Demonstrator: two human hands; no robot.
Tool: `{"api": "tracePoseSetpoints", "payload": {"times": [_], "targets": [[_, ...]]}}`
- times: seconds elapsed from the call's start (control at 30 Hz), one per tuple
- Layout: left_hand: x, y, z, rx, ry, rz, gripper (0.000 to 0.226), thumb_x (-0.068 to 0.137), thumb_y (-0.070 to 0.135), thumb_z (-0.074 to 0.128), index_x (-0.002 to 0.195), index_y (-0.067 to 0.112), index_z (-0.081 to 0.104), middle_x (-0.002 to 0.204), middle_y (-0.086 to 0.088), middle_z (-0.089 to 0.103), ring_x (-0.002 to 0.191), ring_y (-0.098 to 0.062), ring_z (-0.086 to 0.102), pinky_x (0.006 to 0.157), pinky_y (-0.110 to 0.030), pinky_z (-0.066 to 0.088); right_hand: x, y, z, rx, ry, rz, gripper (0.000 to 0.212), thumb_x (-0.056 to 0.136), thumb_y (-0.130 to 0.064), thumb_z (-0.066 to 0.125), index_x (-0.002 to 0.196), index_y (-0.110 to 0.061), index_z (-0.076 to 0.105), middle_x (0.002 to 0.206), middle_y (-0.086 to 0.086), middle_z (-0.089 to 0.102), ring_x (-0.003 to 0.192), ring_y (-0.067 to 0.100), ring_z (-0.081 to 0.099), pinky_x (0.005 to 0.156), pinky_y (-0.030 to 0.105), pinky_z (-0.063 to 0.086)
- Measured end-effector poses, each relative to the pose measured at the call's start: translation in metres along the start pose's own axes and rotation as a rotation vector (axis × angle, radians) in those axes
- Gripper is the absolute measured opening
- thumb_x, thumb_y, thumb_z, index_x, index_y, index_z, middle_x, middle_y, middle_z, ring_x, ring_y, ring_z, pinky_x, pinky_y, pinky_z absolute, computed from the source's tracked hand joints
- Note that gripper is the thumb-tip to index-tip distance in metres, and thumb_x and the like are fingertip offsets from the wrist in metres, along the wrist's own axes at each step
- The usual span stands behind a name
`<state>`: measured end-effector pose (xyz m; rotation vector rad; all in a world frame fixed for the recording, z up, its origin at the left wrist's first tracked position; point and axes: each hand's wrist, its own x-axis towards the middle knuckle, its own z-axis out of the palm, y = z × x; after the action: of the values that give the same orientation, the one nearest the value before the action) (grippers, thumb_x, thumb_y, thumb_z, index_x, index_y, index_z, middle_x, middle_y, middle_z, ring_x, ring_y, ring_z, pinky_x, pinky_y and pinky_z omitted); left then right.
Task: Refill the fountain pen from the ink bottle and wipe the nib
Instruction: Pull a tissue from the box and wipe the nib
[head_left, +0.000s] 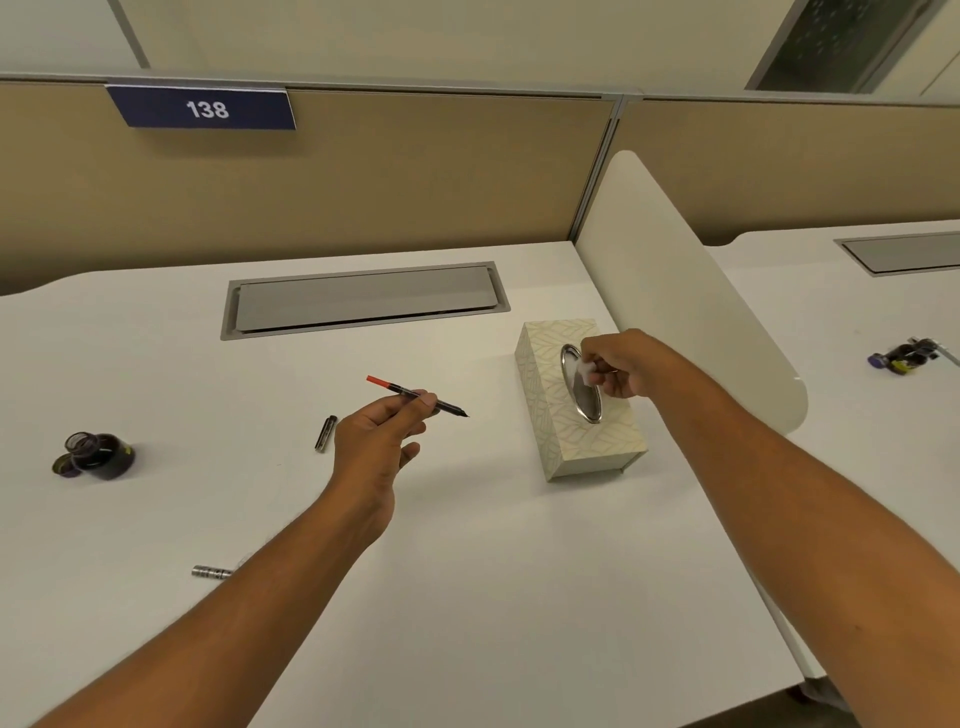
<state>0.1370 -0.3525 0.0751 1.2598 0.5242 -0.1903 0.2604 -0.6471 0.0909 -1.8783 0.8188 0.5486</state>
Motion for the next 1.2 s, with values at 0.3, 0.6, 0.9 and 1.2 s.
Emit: {"api": "tracePoseSetpoints", "payload": {"times": [0.3, 0.6, 0.9, 1.2], "targets": [[-0.005, 0.003, -0.004, -0.024, -0.012, 0.013, 0.01, 0.089, 0.026, 0.082, 0.097, 0.021, 0.083, 0.101, 0.0, 0.081, 0.096, -0.016, 0.067, 0.085, -0.033, 0.053, -0.024, -0.015, -0.01, 0.096, 0.094, -0.194, 0.01, 0.082, -0.001, 0.066, 0.074, -0.007, 0.062, 0.068, 0.007, 0.06, 0.055, 0.013, 0.057, 0.05, 0.022, 0.041], [-0.012, 0.004, -0.005, -0.026, -0.026, 0.022, 0.009, 0.089, 0.026, 0.081, 0.097, 0.021, 0.082, 0.099, 0.0, 0.081, 0.096, -0.016, 0.067, 0.085, -0.033, 0.053, -0.02, -0.004, -0.005, -0.308, 0.24, -0.272, 0.017, 0.093, -0.016, 0.059, 0.098, -0.001, 0.064, 0.095, 0.016, 0.063, 0.063, 0.023, 0.056, 0.056, 0.029, 0.046], [-0.015, 0.002, -0.013, -0.029, -0.027, 0.022, 0.013, 0.089, 0.026, 0.082, 0.1, 0.02, 0.082, 0.093, 0.004, 0.082, 0.097, -0.016, 0.067, 0.086, -0.034, 0.053, -0.013, 0.028, 0.015, -0.643, 0.415, -0.371, 0.034, 0.078, -0.017, 0.077, 0.06, -0.014, 0.048, 0.07, 0.004, 0.058, 0.069, 0.026, 0.06, 0.048, 0.023, 0.033], [-0.015, 0.007, -0.019, -0.047, -0.021, 0.028, 0.014, 0.09, 0.026, 0.081, 0.101, 0.019, 0.082, 0.095, 0.004, 0.082, 0.097, -0.015, 0.067, 0.086, -0.033, 0.052, -0.033, 0.009, 0.0, -0.36, 0.449, -0.519, 0.017, 0.079, -0.013, 0.068, 0.081, 0.001, 0.077, 0.074, 0.015, 0.07, 0.073, 0.032, 0.067, 0.06, 0.027, 0.044]]}}
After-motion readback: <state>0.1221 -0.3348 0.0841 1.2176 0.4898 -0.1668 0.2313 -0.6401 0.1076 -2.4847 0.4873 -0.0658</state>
